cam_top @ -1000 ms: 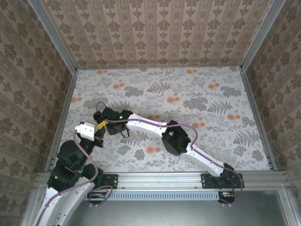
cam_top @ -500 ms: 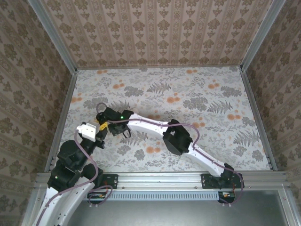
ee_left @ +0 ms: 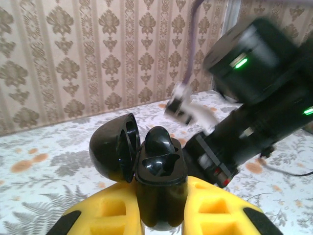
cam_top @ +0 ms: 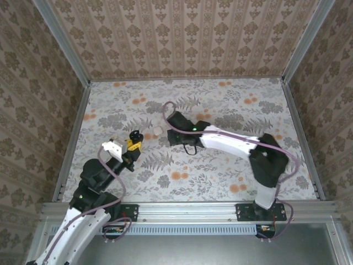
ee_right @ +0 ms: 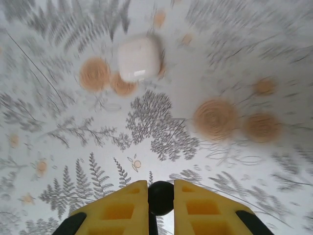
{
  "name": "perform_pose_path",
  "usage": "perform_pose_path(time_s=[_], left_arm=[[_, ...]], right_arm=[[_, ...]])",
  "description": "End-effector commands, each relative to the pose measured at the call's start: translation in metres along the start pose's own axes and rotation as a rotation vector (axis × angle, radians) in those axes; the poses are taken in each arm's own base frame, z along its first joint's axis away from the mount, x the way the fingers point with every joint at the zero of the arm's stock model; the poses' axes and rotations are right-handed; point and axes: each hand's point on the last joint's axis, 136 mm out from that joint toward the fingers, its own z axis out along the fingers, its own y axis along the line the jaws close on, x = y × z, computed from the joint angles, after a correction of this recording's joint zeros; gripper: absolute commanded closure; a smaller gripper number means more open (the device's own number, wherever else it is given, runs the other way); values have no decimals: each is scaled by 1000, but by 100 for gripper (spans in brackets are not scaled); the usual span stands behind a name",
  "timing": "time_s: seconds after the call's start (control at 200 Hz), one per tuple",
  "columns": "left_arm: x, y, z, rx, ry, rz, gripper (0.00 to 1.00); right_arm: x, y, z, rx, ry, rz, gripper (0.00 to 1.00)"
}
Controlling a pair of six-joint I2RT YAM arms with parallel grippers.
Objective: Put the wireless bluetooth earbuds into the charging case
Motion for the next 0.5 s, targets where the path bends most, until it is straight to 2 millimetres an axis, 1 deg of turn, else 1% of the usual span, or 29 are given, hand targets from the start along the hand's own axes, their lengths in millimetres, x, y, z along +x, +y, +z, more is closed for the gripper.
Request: perform_pose_path(time_s=[0.0, 0.13, 0.16, 0.175, 0.185, 0.195, 0.285, 0.425, 0.495], left_arm=[[-28, -13, 13, 86, -119, -70, 100], [-29, -22, 41, 118, -84, -69, 100], [-28, -27, 48, 124, -72, -59, 100], [-29, -29, 51, 127, -67, -49, 100], [-30, -31, 53, 127, -65, -44, 100], [-29, -32, 56, 127, -60, -39, 100], [-32, -49, 76, 142, -40, -1, 100], [-37, -67, 101, 170, -45, -15, 100], [-41, -74, 108, 185, -57, -26, 100]], right_arm=[[-37, 12, -50, -73, -214, 27, 85], [-58, 12, -102, -138, -361, 44, 86], [-62, 12, -113, -149, -394, 49, 86], [-62, 13, -113, -149, -400, 45, 86], [-66, 13, -125, -164, -426, 50, 86], [-68, 14, -130, -171, -440, 51, 86], [-77, 18, -162, -217, -534, 45, 86], [-87, 32, -202, -319, -662, 23, 86], [-88, 37, -214, -359, -701, 10, 86]])
